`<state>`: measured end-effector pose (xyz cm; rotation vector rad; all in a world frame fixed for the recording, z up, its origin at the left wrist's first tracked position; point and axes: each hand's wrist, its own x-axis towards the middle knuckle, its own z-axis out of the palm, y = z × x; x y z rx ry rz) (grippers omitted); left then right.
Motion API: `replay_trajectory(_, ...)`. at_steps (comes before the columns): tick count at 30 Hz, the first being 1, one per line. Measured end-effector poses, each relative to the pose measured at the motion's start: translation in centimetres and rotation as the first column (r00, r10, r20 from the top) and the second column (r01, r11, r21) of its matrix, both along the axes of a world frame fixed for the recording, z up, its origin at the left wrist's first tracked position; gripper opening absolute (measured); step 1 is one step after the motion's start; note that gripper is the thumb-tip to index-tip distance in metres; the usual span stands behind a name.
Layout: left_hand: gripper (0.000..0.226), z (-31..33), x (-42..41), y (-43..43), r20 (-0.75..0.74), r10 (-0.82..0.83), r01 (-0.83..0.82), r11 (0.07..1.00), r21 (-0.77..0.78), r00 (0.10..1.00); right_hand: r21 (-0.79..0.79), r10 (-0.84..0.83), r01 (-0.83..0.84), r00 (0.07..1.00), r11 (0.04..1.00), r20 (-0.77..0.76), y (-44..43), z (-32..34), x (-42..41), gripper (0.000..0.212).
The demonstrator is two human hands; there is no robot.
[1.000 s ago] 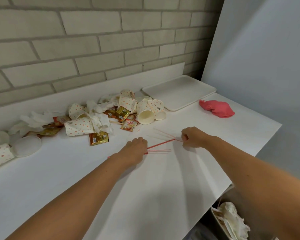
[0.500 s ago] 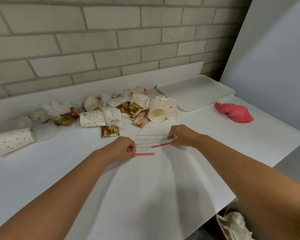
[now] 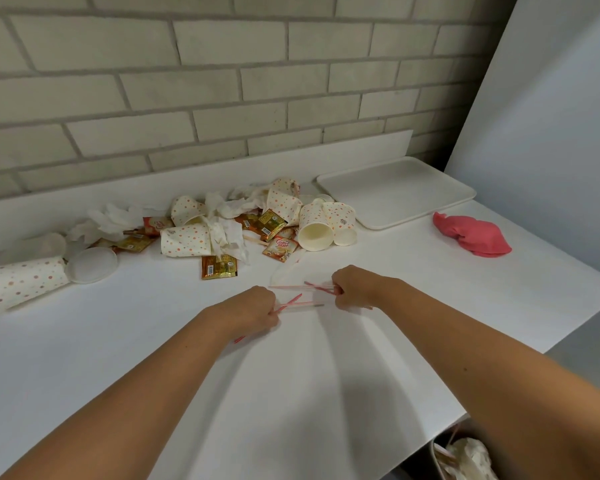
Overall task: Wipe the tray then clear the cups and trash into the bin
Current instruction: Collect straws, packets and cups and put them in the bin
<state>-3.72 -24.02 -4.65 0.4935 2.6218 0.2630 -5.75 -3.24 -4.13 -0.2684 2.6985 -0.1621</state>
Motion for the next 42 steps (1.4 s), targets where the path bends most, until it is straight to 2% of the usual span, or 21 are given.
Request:
replay_trajectory(2,0.018,0.0,0.0,-0.1,-0.006,0.047,-0.047,0.996,0.076,0.999,-0.015,-0.026,0.026,1.000,1.000,0.011,0.1,-0.2,0.0,0.010)
replay_trajectory(4,0.005,0.0,0.0,-0.4,0.000,0.151,-0.147,0.964,0.223,0.989,-0.047,-0.067,0.069,0.997,0.997,0.050,0.0,0.0,0.1,0.011)
replay_trajectory(5,0.017,-0.2,-0.1,-0.5,-0.008,0.205,-0.194,0.939,0.283,0.979,-0.083,-0.087,0.092,0.994,0.992,0.067,0.0,0.1,0.0,0.007)
replay_trajectory(7,0.039,-0.7,-0.2,-0.8,-0.033,0.306,-0.272,0.886,0.376,0.952,-0.177,-0.130,0.145,0.987,0.973,0.092,-0.2,0.1,-0.2,0.020)
replay_trajectory(8,0.039,-1.0,-0.3,-0.8,-0.037,0.345,-0.296,0.850,0.435,0.938,-0.227,-0.155,0.176,0.982,0.958,0.109,-0.4,0.1,-0.3,0.026)
replay_trajectory(10,0.025,-1.4,-0.6,-0.9,0.033,0.421,-0.360,0.729,0.583,0.906,-0.361,-0.219,0.268,0.961,0.893,0.170,-0.9,-0.1,-0.6,0.030)
replay_trajectory(12,0.021,-1.5,-1.2,-0.8,0.183,0.492,-0.465,0.543,0.700,0.851,-0.510,-0.245,0.346,0.935,0.788,0.257,-1.8,0.1,-0.6,0.031)
replay_trajectory(15,0.020,-1.0,-2.0,-0.2,0.414,0.513,-0.593,0.252,0.765,0.752,-0.677,-0.206,0.387,0.919,0.625,0.335,-3.2,0.9,-0.8,0.029)
replay_trajectory(17,0.012,-0.4,-2.2,0.3,0.481,0.485,-0.618,0.167,0.768,0.730,-0.719,-0.177,0.375,0.924,0.584,0.338,-4.5,1.3,-1.0,0.027)
replay_trajectory(18,0.019,0.0,-2.4,0.6,0.490,0.472,-0.620,0.164,0.768,0.733,-0.732,-0.155,0.357,0.931,0.580,0.331,-5.3,1.5,-1.1,0.027)
replay_trajectory(20,0.036,0.2,-3.0,1.0,0.463,0.476,-0.609,0.217,0.762,0.748,-0.745,-0.107,0.323,0.940,0.583,0.323,-6.8,1.7,-1.4,0.027)
replay_trajectory(22,0.034,0.2,-3.8,1.3,0.411,0.502,-0.585,0.258,0.769,0.761,-0.731,-0.067,0.276,0.951,0.624,0.302,-7.8,2.0,-1.6,0.030)
replay_trajectory(24,0.026,0.1,-4.7,1.3,0.433,0.527,-0.609,0.217,0.763,0.731,-0.696,-0.037,0.239,0.956,0.677,0.292,-8.0,2.2,-2.0,0.029)
replay_trajectory(26,0.027,0.1,-5.3,1.1,0.500,0.528,-0.651,0.140,0.746,0.687,-0.656,-0.063,0.212,0.968,0.724,0.244,-7.6,2.7,-2.6,0.022)
replay_trajectory(27,0.028,0.1,-5.6,1.0,0.530,0.516,-0.665,0.107,0.739,0.673,-0.643,-0.120,0.182,0.983,0.744,0.139,-7.3,2.8,-3.0,0.021)
replay_trajectory(28,0.030,0.2,-5.8,0.9,0.551,0.506,-0.675,0.086,0.733,0.664,-0.638,-0.204,0.139,0.979,0.757,-0.028,-6.8,3.0,-3.6,0.022)
replay_trajectory(30,0.030,0.0,-6.4,0.8,0.569,0.503,-0.688,0.073,0.722,0.650,-0.658,-0.403,0.080,0.843,0.749,-0.356,-5.6,3.4,-5.0,0.022)
replay_trajectory(32,0.031,0.0,-6.9,0.9,0.586,0.494,-0.697,0.058,0.715,0.642,-0.685,-0.550,0.109,0.691,0.720,-0.468,-4.0,3.7,-6.5,0.019)
replay_trajectory(35,0.031,0.2,-7.3,1.1,0.641,0.445,-0.719,0.008,0.695,0.625,-0.657,-0.658,0.283,0.614,0.699,-0.436,-1.3,2.9,-8.9,0.024)
replay_trajectory(39,0.031,0.5,-7.1,1.4,0.655,0.404,-0.726,0.032,0.687,0.638,-0.575,-0.761,0.565,0.627,0.592,-0.168,1.2,1.3,-10.5,0.061)
replay_trajectory(42,0.032,0.6,-7.2,1.6,0.650,0.402,-0.727,0.059,0.684,0.645,-0.548,-0.756,0.619,0.653,0.563,-0.040,1.7,0.5,-11.0,0.076)
